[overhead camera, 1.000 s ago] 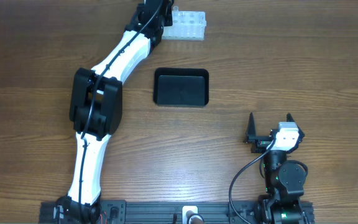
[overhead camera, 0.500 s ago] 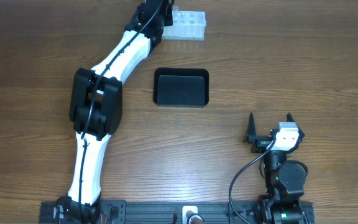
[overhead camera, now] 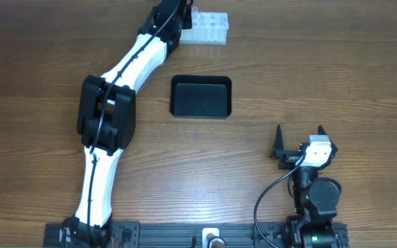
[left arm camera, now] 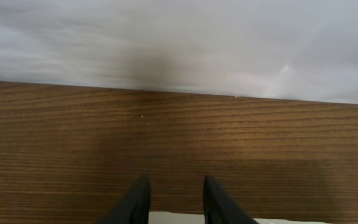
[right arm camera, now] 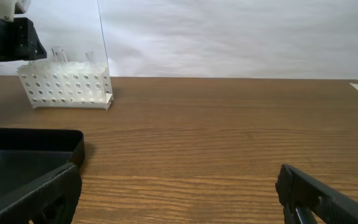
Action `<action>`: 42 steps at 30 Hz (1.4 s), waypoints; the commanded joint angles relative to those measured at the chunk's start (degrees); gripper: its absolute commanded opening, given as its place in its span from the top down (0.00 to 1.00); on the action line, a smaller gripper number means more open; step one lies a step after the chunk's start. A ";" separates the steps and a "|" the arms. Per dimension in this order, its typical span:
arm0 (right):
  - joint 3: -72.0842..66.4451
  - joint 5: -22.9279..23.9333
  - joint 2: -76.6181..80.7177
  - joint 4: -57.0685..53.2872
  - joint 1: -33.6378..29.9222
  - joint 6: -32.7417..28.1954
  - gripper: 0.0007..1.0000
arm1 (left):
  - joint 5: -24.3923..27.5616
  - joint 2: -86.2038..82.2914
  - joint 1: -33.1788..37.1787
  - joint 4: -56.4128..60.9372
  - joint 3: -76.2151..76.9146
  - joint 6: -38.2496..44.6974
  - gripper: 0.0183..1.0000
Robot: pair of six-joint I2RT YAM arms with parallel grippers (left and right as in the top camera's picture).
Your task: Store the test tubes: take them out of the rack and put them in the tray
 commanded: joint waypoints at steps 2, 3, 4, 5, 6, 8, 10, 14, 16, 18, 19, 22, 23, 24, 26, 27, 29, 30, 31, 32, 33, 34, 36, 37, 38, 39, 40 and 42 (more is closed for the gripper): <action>-0.33 0.87 -0.52 -0.09 -0.15 -0.48 0.01 | 0.61 -1.29 0.02 0.04 1.51 0.44 0.81; -0.33 0.87 -0.52 -0.09 -0.15 -0.48 0.01 | 0.61 -1.42 0.02 0.02 1.51 0.42 0.82; -0.33 0.87 -0.52 -0.09 -0.15 -0.48 0.01 | 0.61 -1.44 0.00 0.02 1.51 0.42 0.82; -0.33 0.85 -0.52 -0.09 -0.15 -0.48 0.01 | 0.61 -1.55 0.00 0.02 1.51 0.42 0.83; -0.33 0.87 -0.52 -0.09 -0.15 -0.48 0.01 | 0.63 -1.64 0.00 -0.04 1.51 0.42 0.83; -0.33 0.85 -0.52 -0.07 -0.15 -0.48 0.01 | 0.63 -1.77 0.00 -0.11 1.51 0.42 0.85; -0.33 0.85 -0.52 -0.09 -0.15 -0.48 0.01 | 0.61 -1.88 0.00 -0.15 1.51 0.42 0.88; -0.33 0.85 -0.52 -0.09 -0.15 -0.48 0.01 | 0.61 -2.25 0.00 -0.17 1.51 0.42 0.89; -0.33 0.87 -0.52 -0.09 -0.15 -0.48 0.01 | 0.61 -2.49 0.00 -0.20 1.51 0.42 0.90; -0.33 0.85 -0.52 -0.09 -0.15 -0.48 0.01 | 0.61 -2.82 0.00 -0.22 1.51 0.42 0.91; -0.33 0.85 -0.52 -0.09 -0.15 -0.46 0.01 | 0.61 -2.99 0.00 -0.31 1.51 0.42 0.91; -0.33 0.87 -0.52 -0.09 -0.15 -0.48 0.01 | 0.59 -3.93 0.00 -0.61 1.51 0.44 0.91; -0.33 0.85 -0.52 -0.09 -0.15 -0.48 0.01 | 0.59 -4.48 0.00 -0.63 1.51 0.44 0.91; -0.33 0.87 -0.52 -0.09 -0.15 -0.48 0.01 | 0.59 -5.25 0.00 -0.74 1.51 0.46 0.91; -0.33 0.85 -0.52 -0.09 -0.15 -0.48 0.01 | 0.59 -6.99 0.00 -1.11 1.51 1.16 0.90; -0.33 0.87 -0.52 -0.09 -0.15 -0.48 0.01 | 0.59 -8.35 0.00 -1.36 1.51 1.97 0.89; -0.33 0.85 -0.52 -0.09 -0.15 -0.48 0.01 | 0.57 -11.10 0.00 -1.90 1.51 1.97 0.89; -0.33 0.87 -0.52 -0.09 -0.15 -0.48 0.01 | 0.57 -12.66 0.00 -2.25 1.51 2.01 0.89; -0.33 0.87 -0.52 -0.09 -0.15 -0.48 0.01 | 0.59 -14.34 0.00 -2.69 1.51 2.47 0.89; -0.33 0.87 -0.52 -0.09 -0.15 -0.48 0.01 | 0.59 -16.13 0.00 -3.19 1.51 3.28 0.89; -0.33 0.85 -0.52 -0.07 -0.15 -0.48 0.01 | 0.55 -17.97 0.00 -3.87 1.51 3.50 0.90; -0.33 0.87 -0.52 -0.09 -0.15 -0.48 0.01 | 0.57 -20.26 0.00 -4.81 1.51 3.50 0.91; -0.33 0.85 -0.52 -0.07 -0.15 -0.48 0.01 | 0.57 -24.33 -0.04 -7.21 1.51 3.48 0.92; -0.33 0.87 -0.52 -0.09 -0.15 -0.46 0.01 | 0.59 -26.34 -0.09 -8.63 1.51 3.45 0.92; -0.33 0.87 -0.52 -0.09 -0.15 -0.46 0.01 | 0.61 -28.63 -0.37 -10.58 1.51 3.43 0.92; -0.33 0.87 -0.52 -0.09 -0.15 -0.46 0.01 | 0.63 -30.16 -0.66 -12.02 1.51 3.43 0.92; -0.33 0.87 -0.52 -0.09 -0.15 -0.48 0.01 | 0.76 -31.93 -1.16 -13.99 1.51 3.41 0.92; -0.33 0.87 -0.52 -0.07 -0.15 -0.48 0.01 | 1.92 -34.80 -2.56 -18.29 1.51 3.21 0.92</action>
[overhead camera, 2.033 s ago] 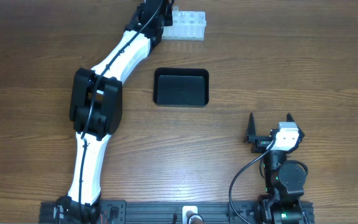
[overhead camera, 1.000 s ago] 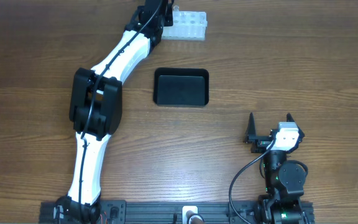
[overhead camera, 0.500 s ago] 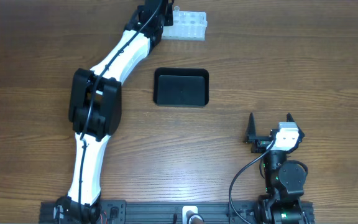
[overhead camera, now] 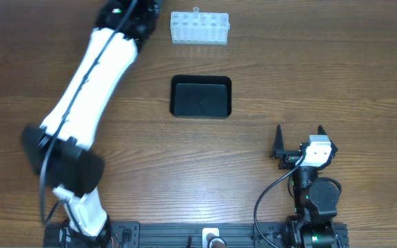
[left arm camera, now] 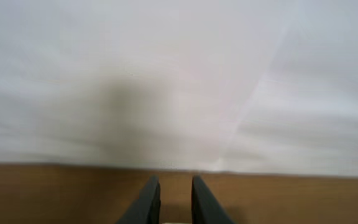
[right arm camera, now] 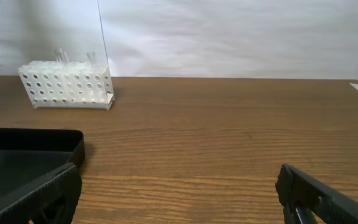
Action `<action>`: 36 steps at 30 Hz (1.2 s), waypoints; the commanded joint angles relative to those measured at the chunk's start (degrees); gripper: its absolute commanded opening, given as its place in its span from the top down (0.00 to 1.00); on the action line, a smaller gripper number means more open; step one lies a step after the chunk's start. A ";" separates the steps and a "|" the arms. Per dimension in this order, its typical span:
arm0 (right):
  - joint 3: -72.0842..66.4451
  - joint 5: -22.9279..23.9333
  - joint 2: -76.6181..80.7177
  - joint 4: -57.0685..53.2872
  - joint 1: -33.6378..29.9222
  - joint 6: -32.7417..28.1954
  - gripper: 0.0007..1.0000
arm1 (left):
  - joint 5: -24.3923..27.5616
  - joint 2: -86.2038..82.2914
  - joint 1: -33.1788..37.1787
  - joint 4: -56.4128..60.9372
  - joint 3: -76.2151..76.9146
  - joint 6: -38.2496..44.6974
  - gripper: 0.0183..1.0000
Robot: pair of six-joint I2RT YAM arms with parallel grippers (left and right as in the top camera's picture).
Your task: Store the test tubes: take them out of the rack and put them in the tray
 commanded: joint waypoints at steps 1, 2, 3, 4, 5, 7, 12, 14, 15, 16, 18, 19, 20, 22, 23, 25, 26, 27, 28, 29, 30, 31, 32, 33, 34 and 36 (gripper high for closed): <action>-0.33 0.85 -0.52 -0.09 -0.15 -0.48 0.01 | 2.51 -7.63 -3.10 -7.74 1.09 0.57 0.93; -0.33 0.85 -0.52 -0.09 -0.15 -0.48 0.01 | 3.37 -8.46 -4.02 -10.36 1.09 0.46 0.93; -0.33 0.85 -0.52 -0.09 -0.15 -0.46 0.01 | 3.48 -8.96 -5.07 -13.16 1.09 -0.66 0.94; -0.33 0.85 -0.52 -0.09 -0.15 -0.48 0.01 | 3.37 -9.18 -6.05 -15.82 1.09 -2.08 0.96; -0.33 0.85 -0.52 -0.09 -0.15 -0.46 0.01 | 3.39 -9.18 -6.99 -18.29 1.09 -3.37 0.96; -0.33 0.85 -0.52 -0.09 -0.15 -0.48 0.01 | 3.32 -8.41 -8.85 -23.78 1.09 -6.60 0.97; -0.33 0.83 -0.52 -0.09 -0.15 -0.48 0.01 | 1.44 -3.67 -11.30 -34.21 1.09 -16.92 0.98; -0.33 0.83 -0.52 -0.09 -0.15 -0.48 0.01 | 1.22 -0.04 -11.87 -36.57 1.09 -18.67 0.98; -0.33 0.83 -0.52 -0.09 -0.15 -0.48 0.01 | 1.25 1.60 -11.98 -37.16 1.09 -19.04 0.98; -0.33 0.83 -0.52 -0.07 -0.15 -0.46 0.01 | 1.25 3.21 -12.02 -37.44 1.09 -19.23 0.98; -0.33 0.83 -0.52 -0.09 -0.15 -0.48 0.01 | 1.29 6.60 -12.00 -37.62 1.09 -19.23 0.98; -0.33 0.83 -0.52 -0.09 -0.15 -0.48 0.01 | 1.29 8.07 -12.00 -37.64 1.09 -19.23 0.98; -0.33 0.85 -0.52 -0.09 -0.15 -0.48 0.01 | 1.46 9.92 -11.98 -37.68 1.09 -19.21 0.98; -0.33 0.83 -0.52 -0.09 -0.15 -0.48 0.01 | 1.49 12.39 -11.85 -37.99 1.09 -19.21 0.98; -0.33 0.85 -0.52 -0.09 -0.15 -0.48 0.01 | 1.53 13.51 -11.74 -38.29 1.09 -19.21 0.98; -0.33 0.83 -0.52 -0.09 -0.15 -0.48 0.01 | 1.77 15.06 -11.61 -39.26 1.09 -19.21 0.98; -0.33 0.83 -0.52 -0.09 -0.15 -0.48 0.01 | 1.92 15.61 -11.50 -39.95 1.09 -19.21 0.98; -0.33 0.85 -0.52 -0.09 -0.15 -0.46 0.01 | 1.95 16.04 -11.43 -40.59 1.09 -19.23 0.98; -0.33 0.83 -0.52 -0.09 -0.15 -0.48 0.01 | 1.95 16.48 -11.39 -41.20 1.09 -19.23 0.98; -0.33 0.85 -0.52 -0.09 -0.15 -0.48 0.01 | 1.92 16.79 -11.32 -41.53 1.07 -19.23 0.98; -0.33 0.85 -0.52 -0.09 -0.15 -0.48 0.01 | 1.90 17.09 -11.28 -41.70 1.07 -19.23 0.98; -0.33 0.85 -0.52 -0.07 -0.15 -0.46 0.01 | 1.88 17.35 -11.17 -41.68 1.07 -19.21 0.98; -0.33 0.83 -0.52 -0.09 -0.15 -0.46 0.01 | 1.88 17.68 -11.02 -41.64 1.07 -19.21 0.98; -0.33 0.85 -0.52 -0.09 -0.15 -0.46 0.01 | 1.86 17.97 -10.86 -41.64 1.07 -19.21 0.98; -0.33 0.83 -0.52 -0.09 -0.15 -0.46 0.01 | 1.86 18.29 -10.64 -41.64 1.07 -19.21 0.98; -0.33 0.85 -0.52 -0.09 -0.15 -0.48 0.01 | 1.90 19.06 -10.08 -41.64 1.07 -19.21 0.98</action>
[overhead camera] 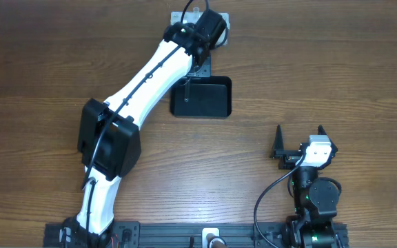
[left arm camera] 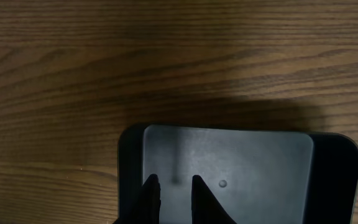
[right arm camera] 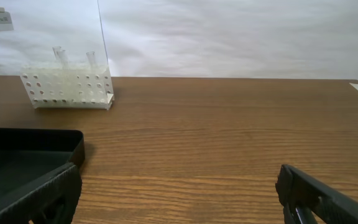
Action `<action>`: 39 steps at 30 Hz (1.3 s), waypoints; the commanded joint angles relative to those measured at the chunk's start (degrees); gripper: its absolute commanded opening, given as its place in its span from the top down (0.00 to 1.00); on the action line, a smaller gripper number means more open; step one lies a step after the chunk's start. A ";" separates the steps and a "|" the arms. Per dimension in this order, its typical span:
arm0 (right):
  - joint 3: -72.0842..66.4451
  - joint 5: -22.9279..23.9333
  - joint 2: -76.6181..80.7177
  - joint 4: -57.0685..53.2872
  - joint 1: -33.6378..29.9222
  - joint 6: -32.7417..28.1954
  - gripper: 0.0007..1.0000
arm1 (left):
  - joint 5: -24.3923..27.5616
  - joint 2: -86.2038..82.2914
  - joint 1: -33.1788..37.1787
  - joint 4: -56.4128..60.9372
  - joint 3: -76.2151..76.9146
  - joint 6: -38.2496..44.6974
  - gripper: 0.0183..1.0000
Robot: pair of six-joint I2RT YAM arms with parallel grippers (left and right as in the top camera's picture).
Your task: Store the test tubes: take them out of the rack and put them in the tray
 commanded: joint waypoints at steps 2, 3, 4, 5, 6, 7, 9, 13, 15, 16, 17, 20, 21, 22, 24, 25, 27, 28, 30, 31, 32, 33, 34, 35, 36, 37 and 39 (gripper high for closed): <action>-0.33 0.85 -0.52 -0.09 -0.15 -0.46 0.01 | -0.20 3.21 1.90 -0.09 -0.11 -0.87 0.98; -0.33 0.85 -0.52 -0.09 -0.15 -0.46 0.01 | 0.02 3.50 2.05 -0.09 -0.11 -0.87 0.98; -0.33 0.83 -0.52 -0.07 -0.15 -0.46 0.01 | 0.15 3.87 2.19 -0.09 -0.11 -0.87 0.98; -0.33 0.85 -0.52 -0.09 -0.15 -0.46 0.01 | 0.20 4.20 2.19 -0.09 -0.11 -0.85 0.98; -0.33 0.85 -0.52 -0.09 -0.15 -0.46 0.01 | 0.20 4.39 2.19 -0.09 -0.11 -0.85 0.98; -0.33 0.85 -0.52 -0.09 -0.15 -0.46 0.01 | 0.20 4.55 2.19 -0.11 -0.11 -0.85 0.98; -0.33 0.85 -0.52 -0.09 -0.15 -0.44 0.01 | 0.20 4.79 2.19 -0.11 -0.11 -0.85 0.98; -0.33 0.85 -0.52 -0.09 -0.15 -0.46 0.01 | 0.44 5.29 2.19 -0.48 -0.11 -0.85 0.98; -0.33 0.85 -0.52 -0.09 -0.15 -0.46 0.01 | 0.85 5.73 2.16 -0.94 -0.11 -0.85 0.98; -0.33 0.83 -0.52 -0.09 -0.15 -0.46 0.01 | 0.90 5.95 2.16 -1.18 -0.11 -0.87 0.98; -0.33 0.85 -0.52 -0.09 -0.15 -0.46 0.01 | 1.05 6.29 2.16 -1.38 -0.11 -0.87 0.98; -0.33 0.85 -0.52 -0.09 -0.15 -0.46 0.01 | 1.16 7.21 2.19 -1.77 -0.11 -0.87 0.98; -0.33 0.85 -0.52 -0.09 -0.15 -0.46 0.01 | 1.53 7.54 2.19 -1.77 -0.11 -0.87 0.97; -0.33 0.85 -0.52 -0.09 -0.15 -0.44 0.01 | 1.84 7.74 2.19 -1.77 -0.11 -0.87 0.98; -0.33 0.83 -0.52 -0.09 -0.15 -0.46 0.01 | 2.64 8.02 2.19 -1.77 -0.11 -0.87 0.98; -0.33 0.85 -0.52 -0.09 -0.15 -0.44 0.01 | 3.04 8.04 2.19 -1.77 -0.11 -0.85 0.97; -0.33 0.85 -0.52 -0.09 -0.15 -0.46 0.01 | 3.37 8.09 2.19 -1.77 -0.11 -0.87 0.97; -0.33 0.83 -0.52 -0.09 -0.15 -0.46 0.01 | 3.45 8.09 2.19 -1.77 -0.11 -0.87 0.97; -0.33 0.85 -0.52 -0.09 -0.15 -0.46 0.01 | 3.45 8.09 2.19 -1.79 -0.11 -0.87 0.97; -0.33 0.85 -0.52 -0.07 -0.15 -0.46 0.01 | 3.45 8.11 2.19 -1.77 -0.11 -0.87 0.97; -0.33 0.85 -0.52 -0.09 -0.15 -0.46 0.01 | 3.48 8.13 2.19 -1.79 -0.11 -0.87 0.97; -0.33 0.85 -0.52 -0.09 -0.15 -0.46 0.01 | 3.52 8.13 2.19 -1.77 -0.11 -0.87 0.97; -0.33 0.83 -0.52 -0.09 -0.15 -0.46 0.01 | 3.65 8.13 2.19 -1.79 -0.11 -0.85 0.97; -0.33 0.85 -0.52 -0.09 -0.15 -0.46 0.01 | 3.65 8.13 2.19 -1.84 -0.11 -0.87 0.96; -0.33 0.85 -0.52 -0.09 -0.15 -0.46 0.01 | 3.67 8.13 2.19 -1.97 -0.11 -0.87 0.96; -0.33 0.83 -0.52 -0.09 -0.15 -0.46 0.01 | 3.67 8.13 2.19 -2.10 -0.11 -0.87 0.95; -0.33 0.85 -0.52 -0.09 -0.15 -0.44 0.01 | 3.91 8.13 2.19 -2.71 -0.11 -0.87 0.94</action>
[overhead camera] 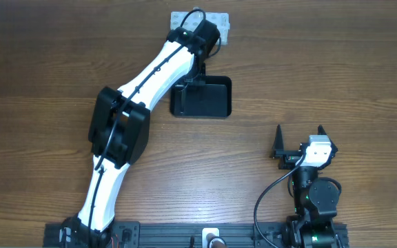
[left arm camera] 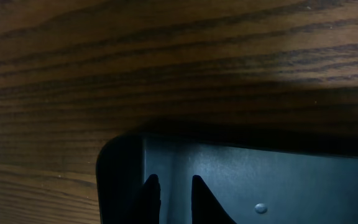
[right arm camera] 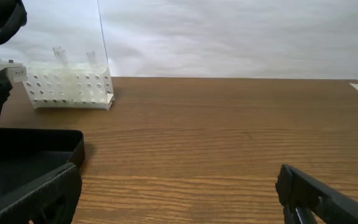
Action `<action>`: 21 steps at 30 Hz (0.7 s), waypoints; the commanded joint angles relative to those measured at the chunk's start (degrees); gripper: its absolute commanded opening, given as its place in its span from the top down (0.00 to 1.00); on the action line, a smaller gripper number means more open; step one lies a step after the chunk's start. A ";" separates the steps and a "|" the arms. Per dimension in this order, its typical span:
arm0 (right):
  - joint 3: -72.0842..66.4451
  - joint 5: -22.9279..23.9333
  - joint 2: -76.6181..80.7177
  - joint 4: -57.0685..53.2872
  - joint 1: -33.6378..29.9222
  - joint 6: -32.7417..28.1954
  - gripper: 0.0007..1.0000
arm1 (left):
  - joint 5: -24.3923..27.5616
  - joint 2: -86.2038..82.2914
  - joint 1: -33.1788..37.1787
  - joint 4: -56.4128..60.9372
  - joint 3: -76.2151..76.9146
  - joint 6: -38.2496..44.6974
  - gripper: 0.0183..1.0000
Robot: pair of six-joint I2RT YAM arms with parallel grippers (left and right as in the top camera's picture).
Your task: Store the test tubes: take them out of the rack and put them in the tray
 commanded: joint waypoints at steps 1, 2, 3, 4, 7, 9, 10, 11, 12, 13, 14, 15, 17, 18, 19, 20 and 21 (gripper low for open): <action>-0.33 0.83 -0.52 -0.07 -0.15 -0.48 0.01 | 1.03 0.42 0.22 -1.20 -0.11 -0.85 0.94; -0.33 0.85 -0.52 -0.07 -0.15 -0.48 0.01 | 1.25 0.42 0.22 -1.64 -0.11 -0.85 0.94; -0.33 0.85 -0.52 -0.07 -0.15 -0.48 0.01 | 1.29 0.42 0.22 -1.90 -0.11 -0.85 0.94; -0.33 0.85 -0.52 -0.07 -0.15 -0.48 0.01 | 1.42 0.42 0.20 -2.10 -0.11 -0.85 0.94; -0.33 0.85 -0.52 -0.07 -0.15 -0.48 0.01 | 1.92 0.42 0.22 -2.75 -0.13 -0.85 0.93; -0.33 0.85 -0.52 -0.07 -0.15 -0.48 0.01 | 2.54 0.42 0.22 -3.19 -0.15 -0.85 0.93; -0.33 0.85 -0.52 -0.07 -0.15 -0.48 0.01 | 2.54 0.42 0.20 -3.21 -0.15 -0.85 0.92; -0.33 0.85 -0.52 -0.07 -0.15 -0.48 0.01 | 2.54 0.42 0.20 -3.19 -0.15 -0.85 0.91; -0.33 0.85 -0.52 -0.07 -0.15 -0.48 0.01 | 2.54 0.42 0.20 -3.19 -0.15 -0.85 0.90; -0.33 0.85 -0.52 -0.07 -0.15 -0.46 0.01 | 2.54 0.42 0.20 -3.21 -0.15 -0.85 0.88; -0.33 0.85 -0.52 -0.07 -0.15 -0.48 0.01 | 2.54 0.42 0.20 -3.23 -0.15 -0.85 0.86; -0.33 0.85 -0.52 -0.07 -0.15 -0.48 0.01 | 2.54 0.42 0.20 -3.23 -0.15 -0.85 0.81; -0.33 0.83 -0.52 -0.07 -0.15 -0.48 0.01 | 2.51 0.42 0.22 -3.21 -0.15 -0.85 0.75; -0.33 0.83 -0.52 -0.04 -0.15 -0.48 0.01 | 2.51 0.42 0.22 -3.21 -0.15 -0.85 0.75; -0.33 0.85 -0.52 -0.07 -0.15 -0.48 0.01 | 2.49 0.42 0.22 -3.21 -0.15 -0.83 0.74; -0.33 0.85 -0.52 -0.07 -0.15 -0.48 0.01 | 2.49 0.42 0.24 -3.19 -0.15 -0.85 0.74; -0.33 0.83 -0.52 -0.07 -0.15 -0.48 0.01 | 2.49 0.42 0.35 -3.13 -0.15 -0.85 0.73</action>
